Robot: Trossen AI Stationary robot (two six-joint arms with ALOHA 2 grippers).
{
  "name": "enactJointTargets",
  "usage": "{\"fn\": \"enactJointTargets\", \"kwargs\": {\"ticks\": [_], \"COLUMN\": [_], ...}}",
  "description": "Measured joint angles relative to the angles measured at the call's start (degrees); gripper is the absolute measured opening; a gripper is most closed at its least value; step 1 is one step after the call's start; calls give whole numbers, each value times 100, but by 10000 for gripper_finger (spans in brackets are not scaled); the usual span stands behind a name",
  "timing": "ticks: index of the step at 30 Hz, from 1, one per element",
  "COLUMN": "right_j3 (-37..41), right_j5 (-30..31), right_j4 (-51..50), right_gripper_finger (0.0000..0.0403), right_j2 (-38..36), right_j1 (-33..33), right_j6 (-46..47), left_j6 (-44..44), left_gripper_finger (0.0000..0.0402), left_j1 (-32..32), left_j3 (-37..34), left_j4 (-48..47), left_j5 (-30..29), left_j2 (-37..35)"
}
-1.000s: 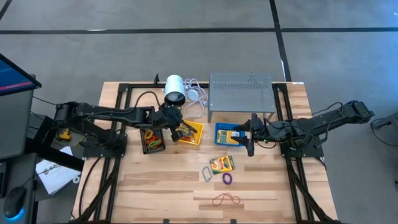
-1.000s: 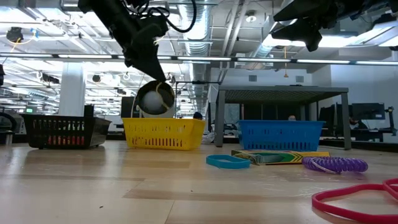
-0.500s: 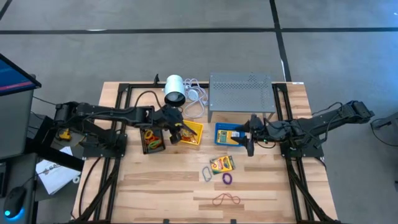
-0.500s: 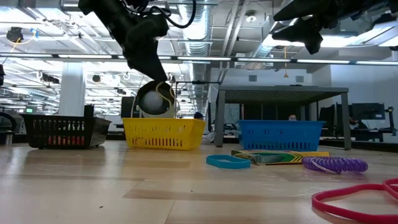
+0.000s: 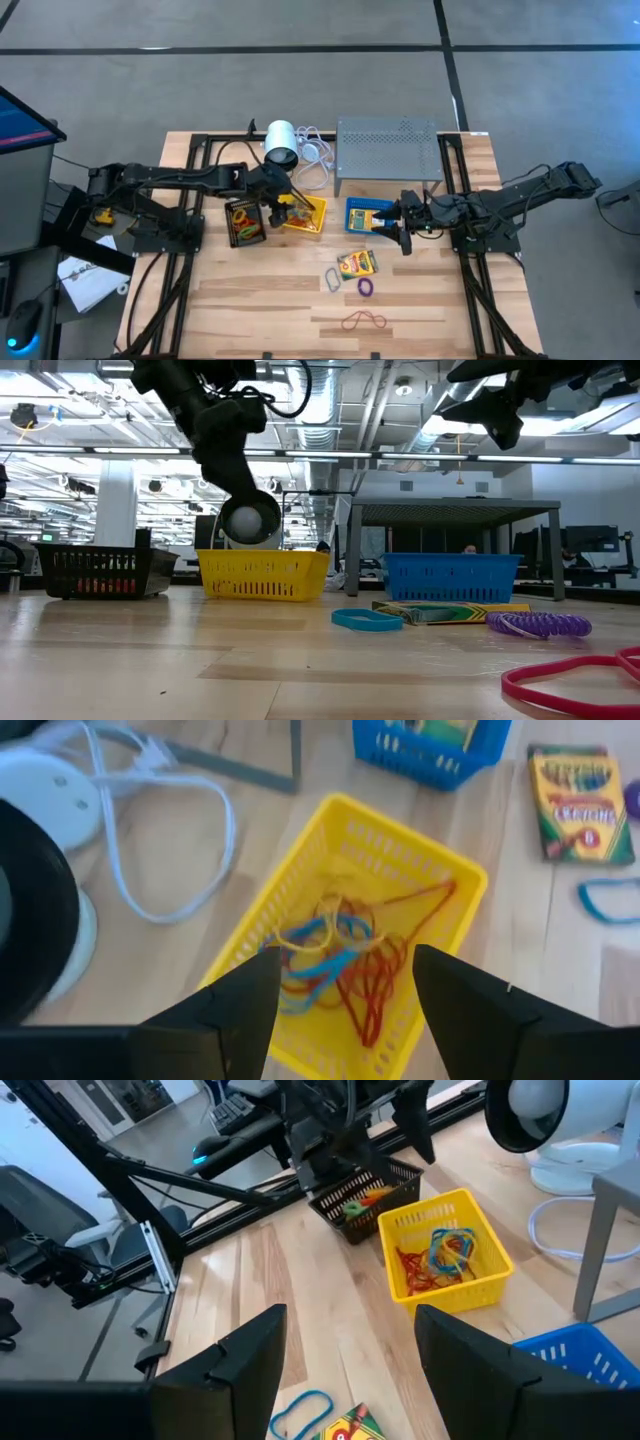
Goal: Pick & Place Office Desk Supplies
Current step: Put the crayon box into the blue bin
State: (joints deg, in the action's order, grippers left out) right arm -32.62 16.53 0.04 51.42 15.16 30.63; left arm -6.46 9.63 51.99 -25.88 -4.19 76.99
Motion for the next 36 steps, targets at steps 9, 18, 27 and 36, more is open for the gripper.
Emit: {"fn": "enactJointTargets", "kwargs": {"ticks": [9,18,27,36], "right_j3": [0,11,4,2], "right_j5": [17,-149,170,149], "right_j4": [-341,-1677,-1558,-956], "right_gripper_finger": [217,217,193,170], "right_j2": [-4,33,757,1875], "right_j1": [0,607,1236,1615], "right_j6": [704,3837,5194,5234], "left_j6": [-631,-1200,-1185,-1194], "left_gripper_finger": [225,204,174,165], "left_j1": [0,-773,-1411,-1460], "left_j3": [2,7,2,-2], "left_j4": [334,1578,1833,2247], "left_j5": [365,1352,728,765], "left_j2": [-195,-382,189,1259]}}
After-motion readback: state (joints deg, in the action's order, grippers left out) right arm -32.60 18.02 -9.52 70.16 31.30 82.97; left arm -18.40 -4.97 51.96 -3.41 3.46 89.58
